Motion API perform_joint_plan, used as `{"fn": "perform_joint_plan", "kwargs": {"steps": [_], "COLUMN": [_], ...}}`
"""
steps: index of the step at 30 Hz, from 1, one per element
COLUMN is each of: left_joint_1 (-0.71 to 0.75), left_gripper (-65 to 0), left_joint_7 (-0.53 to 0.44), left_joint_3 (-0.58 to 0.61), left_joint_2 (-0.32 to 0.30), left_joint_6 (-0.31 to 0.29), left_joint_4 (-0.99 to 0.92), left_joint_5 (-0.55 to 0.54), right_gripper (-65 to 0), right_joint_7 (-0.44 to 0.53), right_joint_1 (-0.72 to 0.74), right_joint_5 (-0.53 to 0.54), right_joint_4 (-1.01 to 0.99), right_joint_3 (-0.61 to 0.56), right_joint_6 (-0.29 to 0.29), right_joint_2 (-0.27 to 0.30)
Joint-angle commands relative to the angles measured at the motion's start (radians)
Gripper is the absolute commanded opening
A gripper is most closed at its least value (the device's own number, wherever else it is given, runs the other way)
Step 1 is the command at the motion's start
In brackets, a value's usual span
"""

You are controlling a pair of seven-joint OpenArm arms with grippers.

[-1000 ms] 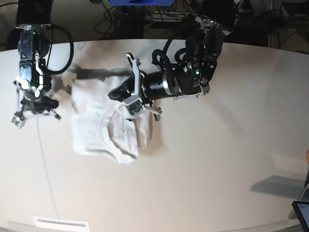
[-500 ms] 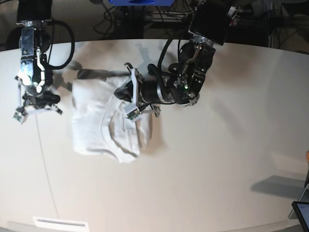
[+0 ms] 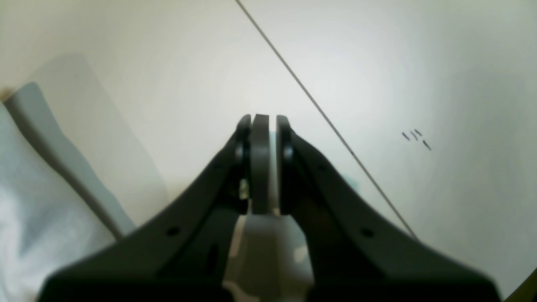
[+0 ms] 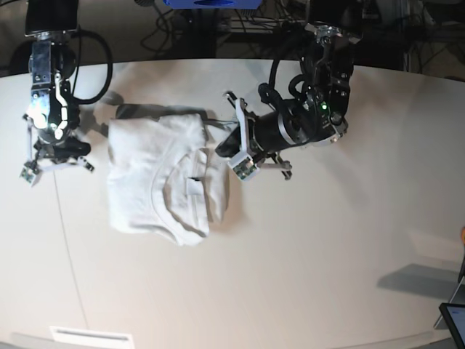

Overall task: Fold the T-shirt properly
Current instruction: 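Move the left gripper over the shirt and tuck its loose edge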

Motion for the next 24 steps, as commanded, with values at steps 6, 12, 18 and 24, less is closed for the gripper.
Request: {"fn": "perform_joint_plan", "kwargs": {"steps": [6,12,18,24], "left_joint_1": [0.106,0.135,0.114,0.078], "left_gripper": [-65.0,-65.0,-65.0,-65.0], "left_joint_7": [-0.022,-0.022,-0.022,-0.045], "left_joint_3": [-0.002,-0.002,-0.002,-0.004], "left_joint_2": [-0.075,-0.082,-0.069,-0.063], "left_joint_6": [-0.005,-0.005,-0.005,-0.005], "left_joint_4": [0.068,0.050,-0.048,-0.186], "left_joint_5": [-0.020,-0.014,-0.016,-0.014], "right_gripper": [-61.2,-61.2,-61.2,-61.2], "right_joint_7": [0.020,0.020,0.020,0.022], "right_joint_1": [0.013,0.014,0.013,0.001], "right_joint_5": [-0.009,-0.008,-0.008,-0.008], "right_joint_4": [0.013,0.013,0.015,0.018], "right_joint_3": [0.004,0.004,0.004,0.004], "right_joint_6": [0.002,0.002,0.002,0.002], "right_joint_2": [0.015,0.012,0.012,0.010]}}
